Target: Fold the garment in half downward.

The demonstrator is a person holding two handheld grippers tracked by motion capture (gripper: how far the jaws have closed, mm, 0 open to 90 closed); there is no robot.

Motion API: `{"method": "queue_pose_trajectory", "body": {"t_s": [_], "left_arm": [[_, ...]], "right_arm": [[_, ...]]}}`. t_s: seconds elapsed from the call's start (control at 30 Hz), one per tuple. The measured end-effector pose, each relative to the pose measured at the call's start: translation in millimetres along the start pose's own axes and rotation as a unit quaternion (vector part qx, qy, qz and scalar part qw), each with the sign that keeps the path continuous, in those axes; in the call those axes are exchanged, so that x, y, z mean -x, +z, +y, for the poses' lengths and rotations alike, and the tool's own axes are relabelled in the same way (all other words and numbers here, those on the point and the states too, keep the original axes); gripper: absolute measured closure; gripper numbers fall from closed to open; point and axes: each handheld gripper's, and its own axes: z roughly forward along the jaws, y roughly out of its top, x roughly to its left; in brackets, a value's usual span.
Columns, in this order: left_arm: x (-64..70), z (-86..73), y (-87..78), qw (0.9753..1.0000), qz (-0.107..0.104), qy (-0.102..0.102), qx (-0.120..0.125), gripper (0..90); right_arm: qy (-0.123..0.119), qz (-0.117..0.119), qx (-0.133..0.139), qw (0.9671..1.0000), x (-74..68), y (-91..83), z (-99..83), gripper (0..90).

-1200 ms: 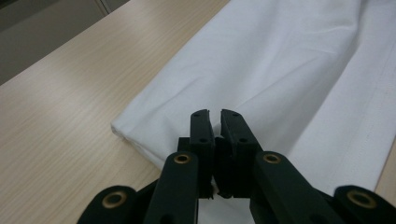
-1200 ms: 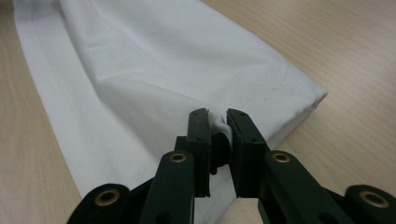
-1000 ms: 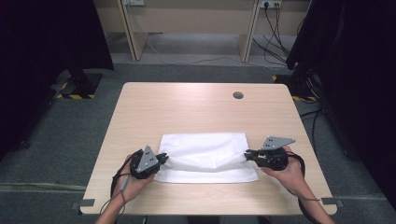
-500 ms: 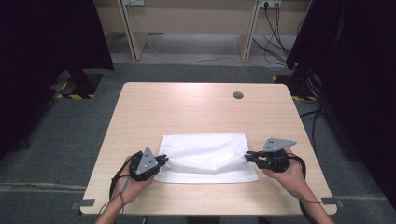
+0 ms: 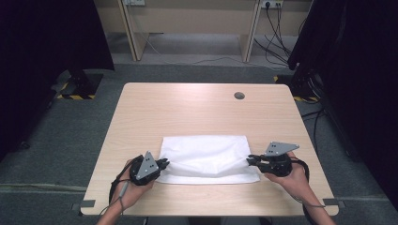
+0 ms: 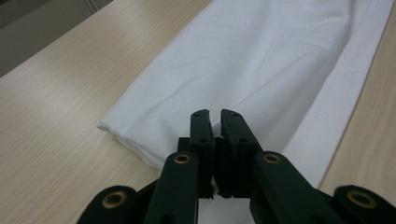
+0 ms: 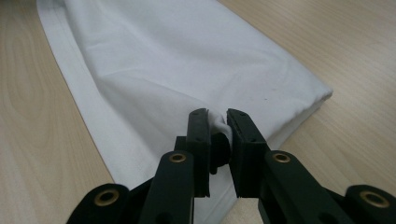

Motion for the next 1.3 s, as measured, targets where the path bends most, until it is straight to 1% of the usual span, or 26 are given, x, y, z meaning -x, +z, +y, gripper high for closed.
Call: {"method": "queue_pose_trajectory", "body": {"t_s": [0.2,0.3,0.43,0.67,1.03,1.3], "left_arm": [[0.5,0.8,-4.5,1.0000,0.000,0.005,0.001,83.3],[0.4,1.3,-5.6,1.0000,0.002,0.005,0.003,83.3],[0.6,1.8,-8.4,1.0000,0.001,0.002,0.006,83.3],[4.8,0.4,-10.4,1.0000,-0.004,0.007,0.003,83.2],[9.3,-6.2,-9.7,0.9998,-0.017,0.007,-0.008,83.2],[12.2,-10.7,-8.2,0.9996,-0.021,0.007,-0.016,83.1]], "right_arm": [[-0.002,0.001,-0.002,1.0000,-1.6,-1.9,-1.6,79.8],[-0.004,0.002,-0.001,1.0000,-2.7,-3.6,-1.1,79.8],[0.000,0.003,0.008,1.0000,-1.9,-9.3,-0.2,79.8],[-0.004,0.009,-0.006,0.9999,-4.1,-9.0,-5.8,79.6],[-0.011,0.016,-0.020,0.9996,-7.2,-8.2,-10.1,79.0],[-0.013,0.021,-0.031,0.9992,-8.2,-6.9,-13.2,78.4]]}}
